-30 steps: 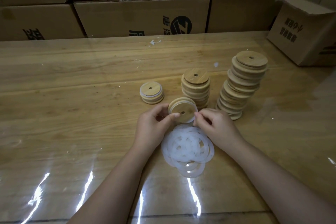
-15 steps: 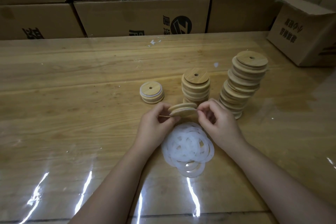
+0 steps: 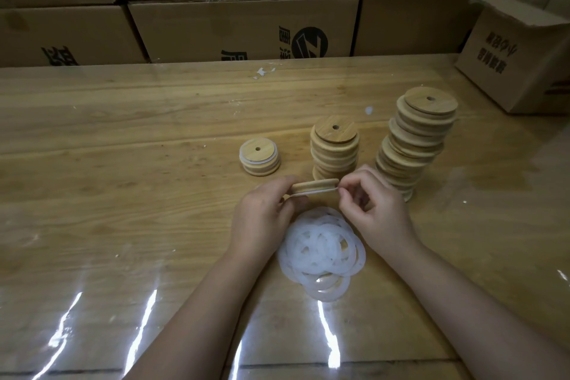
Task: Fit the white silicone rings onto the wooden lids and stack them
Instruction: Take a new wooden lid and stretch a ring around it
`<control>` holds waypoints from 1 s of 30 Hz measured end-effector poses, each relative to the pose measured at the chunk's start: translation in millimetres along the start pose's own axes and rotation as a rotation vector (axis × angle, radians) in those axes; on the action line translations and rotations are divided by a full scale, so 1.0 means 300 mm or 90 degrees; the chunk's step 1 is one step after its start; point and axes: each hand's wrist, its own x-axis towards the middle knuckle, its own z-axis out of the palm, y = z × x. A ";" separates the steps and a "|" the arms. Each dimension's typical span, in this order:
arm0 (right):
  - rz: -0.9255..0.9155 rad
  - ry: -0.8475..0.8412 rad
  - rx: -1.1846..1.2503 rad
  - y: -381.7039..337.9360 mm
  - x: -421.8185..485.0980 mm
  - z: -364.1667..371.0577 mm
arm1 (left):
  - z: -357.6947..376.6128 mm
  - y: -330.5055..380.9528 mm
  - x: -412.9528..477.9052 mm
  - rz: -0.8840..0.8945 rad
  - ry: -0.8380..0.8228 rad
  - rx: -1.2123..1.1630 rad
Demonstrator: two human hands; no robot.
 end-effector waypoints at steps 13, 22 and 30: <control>0.048 0.007 0.070 0.003 0.001 -0.001 | -0.066 -0.020 0.016 -0.253 -0.086 -0.536; 0.092 -0.059 0.059 0.007 -0.002 0.002 | -0.093 -0.082 0.058 -0.398 0.174 -0.667; 0.121 -0.073 0.054 0.000 0.001 0.000 | -0.087 -0.134 0.085 -0.454 0.188 -0.620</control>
